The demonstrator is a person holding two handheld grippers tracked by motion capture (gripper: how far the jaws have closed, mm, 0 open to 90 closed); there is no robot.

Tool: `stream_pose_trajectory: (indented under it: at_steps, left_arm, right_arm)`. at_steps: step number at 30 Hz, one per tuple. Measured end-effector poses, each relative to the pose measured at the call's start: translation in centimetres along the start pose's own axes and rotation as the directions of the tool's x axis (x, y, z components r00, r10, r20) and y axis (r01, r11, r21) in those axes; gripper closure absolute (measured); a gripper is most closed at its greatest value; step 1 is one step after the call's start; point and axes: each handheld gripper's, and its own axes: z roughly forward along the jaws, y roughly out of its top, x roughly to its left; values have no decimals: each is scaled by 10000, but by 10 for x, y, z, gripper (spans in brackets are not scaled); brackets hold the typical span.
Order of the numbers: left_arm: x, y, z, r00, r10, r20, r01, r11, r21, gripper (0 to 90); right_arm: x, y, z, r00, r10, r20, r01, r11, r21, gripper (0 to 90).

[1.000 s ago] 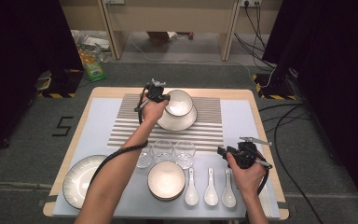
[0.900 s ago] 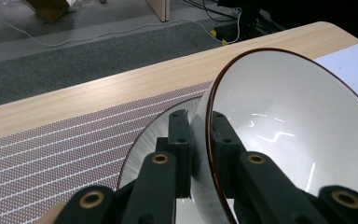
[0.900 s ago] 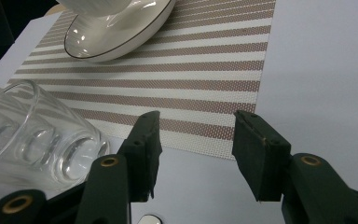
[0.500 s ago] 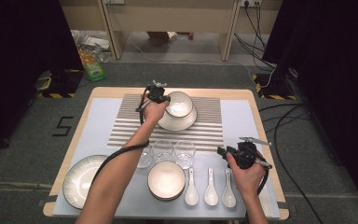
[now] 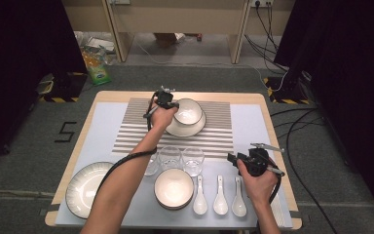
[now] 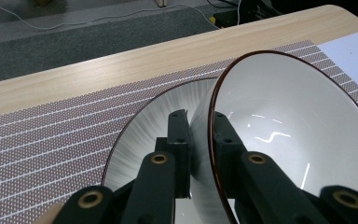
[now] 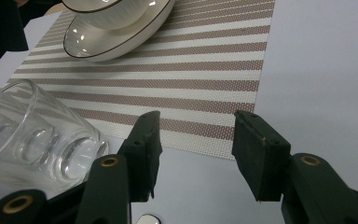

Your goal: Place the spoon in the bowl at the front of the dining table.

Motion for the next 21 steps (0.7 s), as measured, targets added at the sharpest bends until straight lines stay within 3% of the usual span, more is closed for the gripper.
stream_pose_trajectory:
  at_steps: [21]
  left_arm:
    - [3,0,6,9999,-133,41,132,9998,165,807]
  right_arm:
    - [1,-1,2,10000,-18,-18,19,10000,40,516]
